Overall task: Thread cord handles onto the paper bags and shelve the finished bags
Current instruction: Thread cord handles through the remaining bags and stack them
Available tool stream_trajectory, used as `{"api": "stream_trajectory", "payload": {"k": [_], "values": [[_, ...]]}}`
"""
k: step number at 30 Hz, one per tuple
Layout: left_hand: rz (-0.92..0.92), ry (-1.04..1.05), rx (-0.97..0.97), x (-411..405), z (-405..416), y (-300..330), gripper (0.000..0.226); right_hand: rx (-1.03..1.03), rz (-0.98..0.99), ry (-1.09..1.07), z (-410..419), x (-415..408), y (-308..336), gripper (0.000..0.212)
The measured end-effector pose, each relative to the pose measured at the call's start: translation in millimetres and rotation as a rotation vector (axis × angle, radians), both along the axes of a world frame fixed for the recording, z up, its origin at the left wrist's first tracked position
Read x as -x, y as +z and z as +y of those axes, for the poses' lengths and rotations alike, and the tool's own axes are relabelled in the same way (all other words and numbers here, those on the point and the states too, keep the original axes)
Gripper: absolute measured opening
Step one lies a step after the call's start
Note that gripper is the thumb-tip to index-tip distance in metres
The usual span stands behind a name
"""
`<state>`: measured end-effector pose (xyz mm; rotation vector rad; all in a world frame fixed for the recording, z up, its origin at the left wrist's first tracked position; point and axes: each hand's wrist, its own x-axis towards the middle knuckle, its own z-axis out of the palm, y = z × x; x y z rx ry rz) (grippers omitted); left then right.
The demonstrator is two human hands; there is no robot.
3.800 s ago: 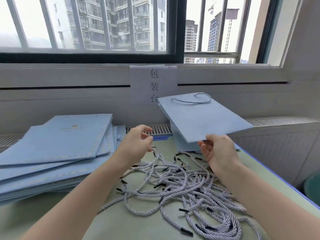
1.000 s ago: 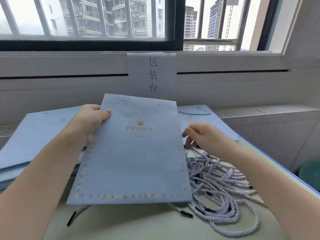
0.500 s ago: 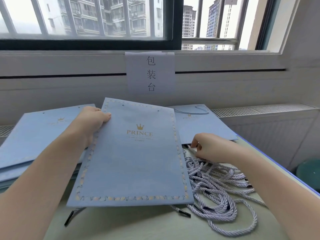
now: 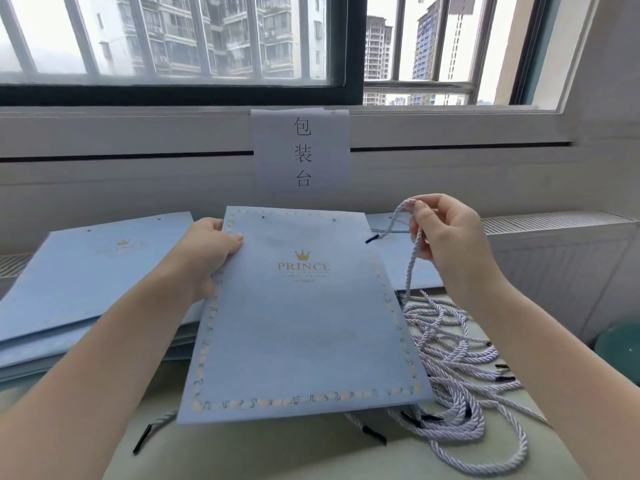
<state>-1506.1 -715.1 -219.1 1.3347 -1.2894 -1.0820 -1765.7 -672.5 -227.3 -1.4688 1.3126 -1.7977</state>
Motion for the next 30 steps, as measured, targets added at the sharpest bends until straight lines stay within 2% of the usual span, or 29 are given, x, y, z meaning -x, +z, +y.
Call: {"api": "stream_trajectory", "payload": {"k": [5,8,10,13,15,19,21,22,25,26,29,30], "values": [[0.064,-0.043,-0.03,18.4,5.5,-2.9,0.016,0.034,-0.308,0.179,9.9,-7.5,11.1,0.012],[-0.003,-0.083,-0.079,29.6,6.5,-9.7,0.045,0.018,-0.406,0.266,11.1,-10.6,11.1,0.009],[-0.179,-0.129,-0.131,33.3,10.2,-9.9,0.064,0.008,-0.442,0.309,10.9,-10.9,10.8,0.01],[-0.453,-0.223,-0.174,34.9,17.6,-3.7,0.068,-0.029,-0.38,0.323,10.2,-11.1,7.8,0.014],[-0.63,-0.244,-0.161,34.0,22.1,0.6,0.056,-0.078,-0.268,0.308,9.5,-12.8,2.7,0.017],[-1.0,-0.273,-0.047,36.1,26.9,3.5,0.013,-0.184,-0.002,0.251,7.5,-22.5,-9.8,0.017],[-1.113,-0.262,0.086,39.8,26.0,1.4,0.011,-0.206,0.063,0.268,8.3,-28.2,-13.6,0.016],[-1.075,-0.26,0.151,42.1,26.6,0.7,0.017,-0.213,0.08,0.284,9.0,-30.5,-14.5,0.016],[-0.738,-0.402,0.25,51.0,27.9,0.1,0.036,-0.218,0.104,0.323,11.0,-34.6,-15.7,0.018],[-0.672,-0.446,0.272,53.9,28.8,-0.8,0.032,-0.216,0.108,0.333,11.6,-35.2,-15.8,0.018],[-0.625,-0.453,0.359,58.0,28.2,-5.0,0.004,-0.207,0.108,0.357,12.7,-36.0,-15.9,0.016],[-0.605,-0.441,0.371,57.7,27.0,-6.9,0.013,-0.208,0.117,0.356,12.6,-35.7,-15.9,0.015]]}}
